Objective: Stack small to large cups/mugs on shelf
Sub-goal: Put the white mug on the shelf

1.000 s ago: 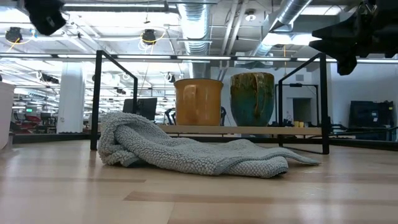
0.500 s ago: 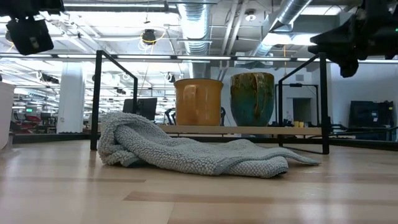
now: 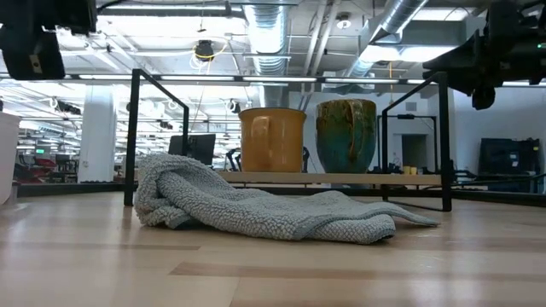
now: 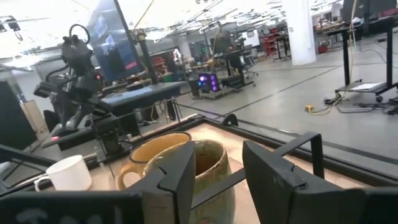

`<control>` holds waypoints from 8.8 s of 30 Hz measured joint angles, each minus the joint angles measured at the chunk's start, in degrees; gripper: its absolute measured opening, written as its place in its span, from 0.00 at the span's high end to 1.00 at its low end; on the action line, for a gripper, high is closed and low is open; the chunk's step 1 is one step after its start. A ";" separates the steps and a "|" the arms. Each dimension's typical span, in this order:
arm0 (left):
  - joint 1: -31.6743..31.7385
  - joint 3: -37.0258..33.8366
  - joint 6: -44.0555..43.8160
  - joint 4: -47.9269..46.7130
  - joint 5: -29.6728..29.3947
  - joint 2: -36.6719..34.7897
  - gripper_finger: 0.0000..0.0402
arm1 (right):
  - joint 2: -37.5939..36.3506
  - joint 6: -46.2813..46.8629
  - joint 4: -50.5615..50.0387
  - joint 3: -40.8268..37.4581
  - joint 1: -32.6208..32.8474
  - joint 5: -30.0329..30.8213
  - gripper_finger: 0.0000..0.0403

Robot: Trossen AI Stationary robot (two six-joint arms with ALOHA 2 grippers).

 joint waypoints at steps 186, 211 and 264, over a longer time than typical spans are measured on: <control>17.79 49.09 43.43 -25.44 -21.04 45.39 1.00 | 0.01 -1.46 -0.83 0.00 0.00 0.03 0.62; 21.29 49.77 57.82 -18.00 -18.07 57.65 1.00 | 0.00 -1.48 -0.93 0.00 0.00 0.03 0.62; 18.75 51.10 58.18 -14.72 -26.52 68.48 1.00 | 0.05 -1.49 -4.04 -0.02 0.00 0.06 0.62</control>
